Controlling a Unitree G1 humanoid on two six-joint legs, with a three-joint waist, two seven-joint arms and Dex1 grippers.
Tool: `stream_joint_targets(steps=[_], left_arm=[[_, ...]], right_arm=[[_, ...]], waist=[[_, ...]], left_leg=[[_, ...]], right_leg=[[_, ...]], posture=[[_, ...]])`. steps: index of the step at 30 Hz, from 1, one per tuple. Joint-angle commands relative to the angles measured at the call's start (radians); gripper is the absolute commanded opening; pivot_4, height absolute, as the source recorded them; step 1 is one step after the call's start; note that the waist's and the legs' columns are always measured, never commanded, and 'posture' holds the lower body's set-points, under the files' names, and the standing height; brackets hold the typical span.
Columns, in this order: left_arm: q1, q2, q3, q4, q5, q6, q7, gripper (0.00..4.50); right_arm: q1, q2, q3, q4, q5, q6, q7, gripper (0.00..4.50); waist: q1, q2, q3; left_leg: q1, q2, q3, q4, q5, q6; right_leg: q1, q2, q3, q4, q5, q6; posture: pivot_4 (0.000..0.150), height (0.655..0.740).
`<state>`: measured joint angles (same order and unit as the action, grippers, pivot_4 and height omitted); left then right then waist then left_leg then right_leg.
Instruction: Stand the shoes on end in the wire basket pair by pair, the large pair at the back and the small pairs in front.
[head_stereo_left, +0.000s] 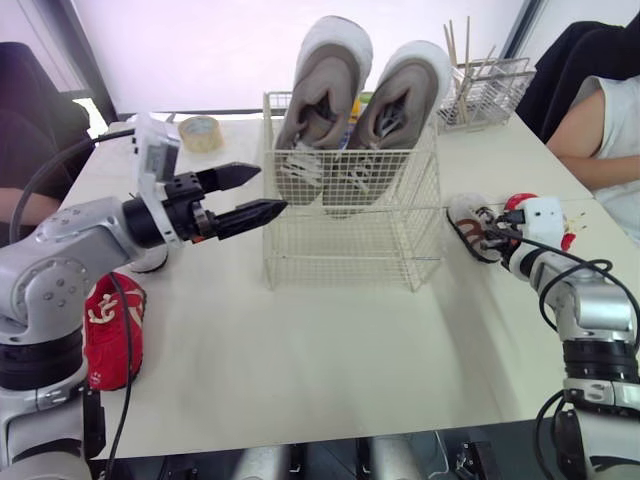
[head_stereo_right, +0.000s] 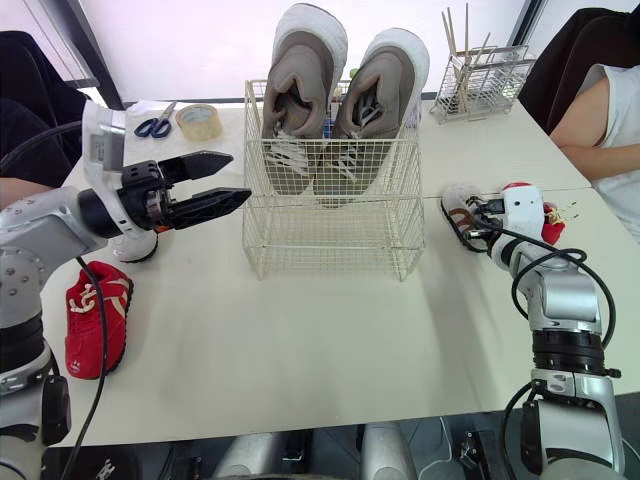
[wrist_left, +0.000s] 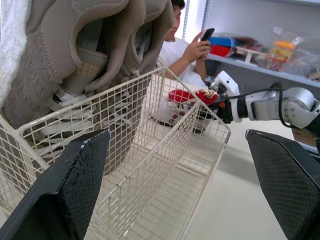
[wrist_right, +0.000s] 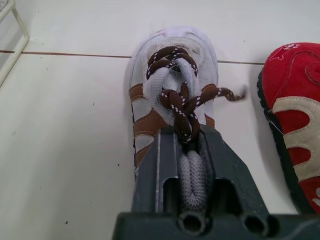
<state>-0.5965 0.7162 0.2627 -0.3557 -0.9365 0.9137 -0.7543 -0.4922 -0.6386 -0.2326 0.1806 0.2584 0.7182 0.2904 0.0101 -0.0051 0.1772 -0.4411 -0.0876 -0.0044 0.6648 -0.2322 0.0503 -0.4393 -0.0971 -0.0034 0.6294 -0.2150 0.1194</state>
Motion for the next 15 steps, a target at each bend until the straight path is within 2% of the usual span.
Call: stream_joint_targets(steps=[1, 6, 10, 15], left_arm=[[-0.031, 0.011, -0.001, 0.005, 0.019, -0.038, 0.0, 4.5], [-0.109, -0.014, -0.011, 0.1, 0.033, -0.053, 0.013, 4.5], [-0.168, -0.034, -0.006, 0.159, 0.004, -0.039, -0.005, 4.5], [-0.279, -0.037, -0.008, 0.273, -0.032, 0.002, -0.067, 4.5]], right_arm=[[-0.031, -0.029, -0.017, -0.094, -0.003, 0.019, 0.005, 0.01], [-0.249, -0.156, -0.065, -0.128, -0.006, -0.078, 0.055, 0.01], [-0.392, -0.239, -0.04, -0.118, -0.024, -0.208, 0.129, 0.01], [-0.546, -0.293, 0.047, -0.195, -0.027, -0.51, 0.347, 0.01]], waist=[[0.0, 0.0, 0.0], [0.0, 0.011, 0.006], [0.001, 0.01, 0.005], [-0.006, 0.009, 0.005]], left_leg=[[0.0, 0.0, 0.0, 0.0, 0.0, 0.0], [-0.001, -0.001, 0.002, 0.0, 0.001, 0.001], [-0.001, 0.0, 0.0, -0.003, 0.001, 0.001], [-0.001, -0.001, 0.002, -0.003, 0.001, 0.001]], right_leg=[[0.0, 0.0, 0.0, 0.0, 0.0, 0.0], [-0.002, 0.0, 0.0, 0.0, 0.0, 0.0], [-0.002, 0.001, 0.0, 0.0, 0.0, 0.0], [-0.001, 0.001, -0.001, -0.002, 0.0, 0.0]], posture=[[0.15, 0.74], [0.15, 0.74], [0.15, 0.74], [0.15, 0.74]])
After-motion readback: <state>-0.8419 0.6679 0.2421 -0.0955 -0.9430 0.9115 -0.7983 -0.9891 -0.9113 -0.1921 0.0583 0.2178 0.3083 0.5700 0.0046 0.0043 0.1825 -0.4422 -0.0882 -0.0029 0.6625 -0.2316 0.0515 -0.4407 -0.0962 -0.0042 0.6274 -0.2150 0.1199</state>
